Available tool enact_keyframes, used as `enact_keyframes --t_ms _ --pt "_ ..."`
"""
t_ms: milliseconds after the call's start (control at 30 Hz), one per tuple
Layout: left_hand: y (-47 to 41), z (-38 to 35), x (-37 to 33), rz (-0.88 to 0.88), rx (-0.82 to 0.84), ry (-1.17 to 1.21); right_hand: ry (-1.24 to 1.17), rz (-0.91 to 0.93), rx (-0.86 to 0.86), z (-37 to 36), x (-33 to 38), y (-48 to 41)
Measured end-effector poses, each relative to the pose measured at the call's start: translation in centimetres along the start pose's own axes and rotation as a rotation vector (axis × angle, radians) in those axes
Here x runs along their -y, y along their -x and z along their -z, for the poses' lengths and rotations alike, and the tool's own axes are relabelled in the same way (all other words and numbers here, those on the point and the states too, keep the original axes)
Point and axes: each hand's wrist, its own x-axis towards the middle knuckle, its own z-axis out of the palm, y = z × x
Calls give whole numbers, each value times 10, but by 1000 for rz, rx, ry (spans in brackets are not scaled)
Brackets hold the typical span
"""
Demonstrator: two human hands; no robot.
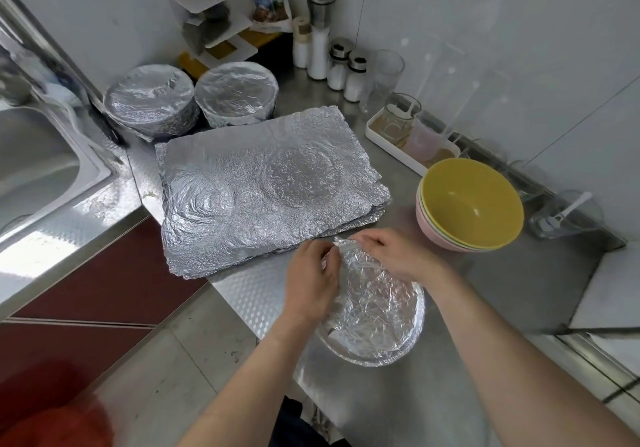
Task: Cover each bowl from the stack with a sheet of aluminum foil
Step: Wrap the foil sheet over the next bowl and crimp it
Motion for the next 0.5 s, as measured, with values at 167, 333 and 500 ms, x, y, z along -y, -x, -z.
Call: enact_keyframes --t_ms 167,333,500 --pt "-3 1 5 -107 158 -19 3 16 24 1 -5 0" --pt "-5 3 1 -137 138 25 -127 64 -3 3 -6 5" --pt "-8 2 0 -164 132 -26 -194 9 -20 2 -14 9"
